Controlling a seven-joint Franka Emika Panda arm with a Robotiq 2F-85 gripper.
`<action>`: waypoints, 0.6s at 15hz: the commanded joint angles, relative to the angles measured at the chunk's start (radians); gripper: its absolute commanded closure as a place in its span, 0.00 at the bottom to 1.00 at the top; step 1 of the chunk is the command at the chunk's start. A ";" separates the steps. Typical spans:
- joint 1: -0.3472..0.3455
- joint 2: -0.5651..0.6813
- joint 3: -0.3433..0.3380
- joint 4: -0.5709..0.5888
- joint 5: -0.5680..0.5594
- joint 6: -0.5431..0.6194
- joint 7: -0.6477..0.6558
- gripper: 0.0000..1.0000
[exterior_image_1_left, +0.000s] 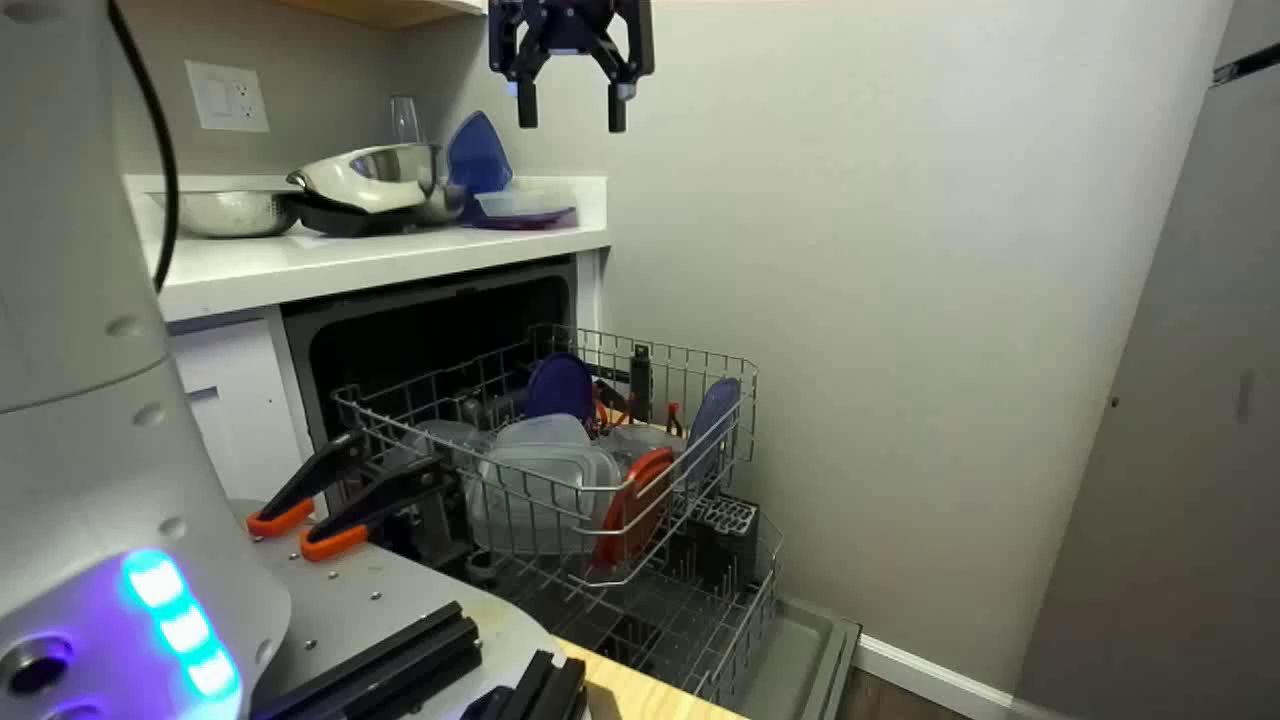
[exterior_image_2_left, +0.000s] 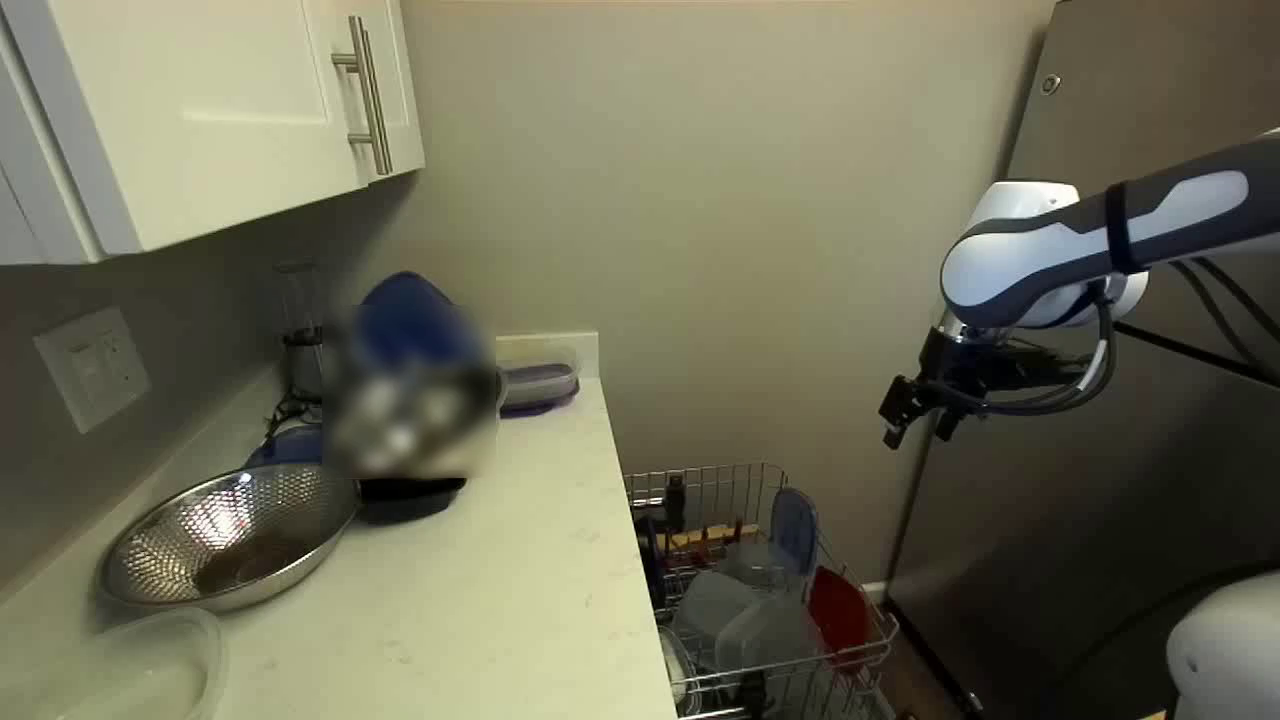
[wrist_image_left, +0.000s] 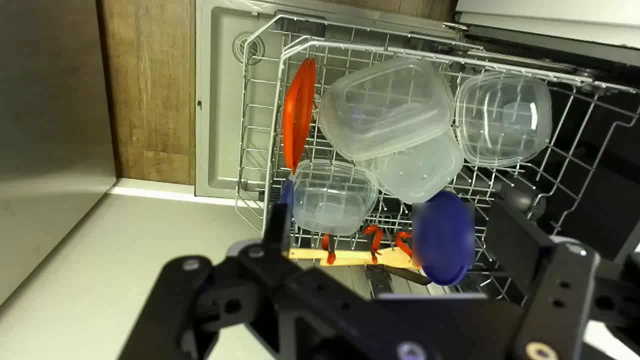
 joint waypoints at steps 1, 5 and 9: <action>-0.009 0.000 0.009 0.002 0.006 -0.003 -0.004 0.00; 0.005 0.066 0.005 0.068 -0.001 0.005 -0.041 0.00; 0.019 0.219 0.020 0.235 -0.017 0.008 -0.074 0.00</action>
